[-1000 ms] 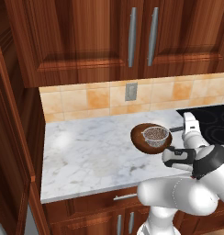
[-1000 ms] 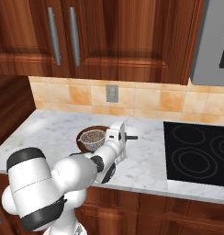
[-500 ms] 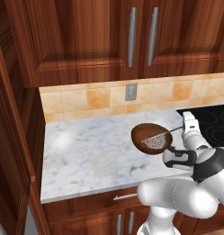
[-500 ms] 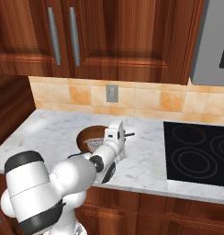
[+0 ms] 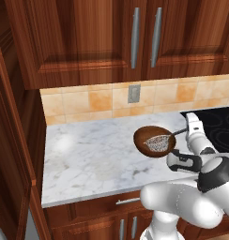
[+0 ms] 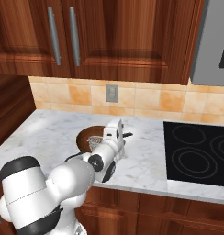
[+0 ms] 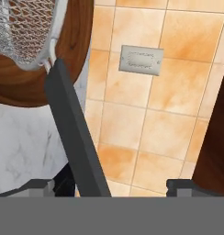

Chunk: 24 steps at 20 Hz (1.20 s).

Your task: Open the cabinet and setup a tea strainer by placing it in the bowl upright.

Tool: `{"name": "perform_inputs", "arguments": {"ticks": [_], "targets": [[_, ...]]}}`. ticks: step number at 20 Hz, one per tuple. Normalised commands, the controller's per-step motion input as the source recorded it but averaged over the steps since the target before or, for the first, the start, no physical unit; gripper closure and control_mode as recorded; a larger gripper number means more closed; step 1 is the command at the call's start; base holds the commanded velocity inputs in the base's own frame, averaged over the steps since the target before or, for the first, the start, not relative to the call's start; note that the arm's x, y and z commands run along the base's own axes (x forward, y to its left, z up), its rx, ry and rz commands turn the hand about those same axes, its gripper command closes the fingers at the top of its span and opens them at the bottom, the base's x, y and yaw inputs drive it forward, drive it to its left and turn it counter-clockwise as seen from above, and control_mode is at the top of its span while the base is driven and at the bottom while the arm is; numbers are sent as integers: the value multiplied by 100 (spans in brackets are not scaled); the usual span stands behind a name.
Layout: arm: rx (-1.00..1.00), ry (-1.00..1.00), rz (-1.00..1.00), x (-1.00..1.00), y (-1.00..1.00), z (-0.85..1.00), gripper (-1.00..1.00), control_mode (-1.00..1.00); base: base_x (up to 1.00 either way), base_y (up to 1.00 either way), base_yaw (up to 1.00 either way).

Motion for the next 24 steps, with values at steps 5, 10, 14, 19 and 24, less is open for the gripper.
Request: {"name": "perform_inputs", "arguments": {"ticks": [5, 10, 14, 19, 24], "targets": [[0, 0, 0, 0, 13, 0, -100, -100, 0, 0, 0], [0, 2, 0, -10, 1, 2, -100, -100, 0, 0, 0], [3, 26, -1, -6, 0, 24, -100, -100, 0, 0, 0], [9, 26, -1, -17, 0, 45, -100, -100, 0, 0, 0], [15, 29, 0, -26, 0, 54, -100, -100, 0, 0, 0]]}}
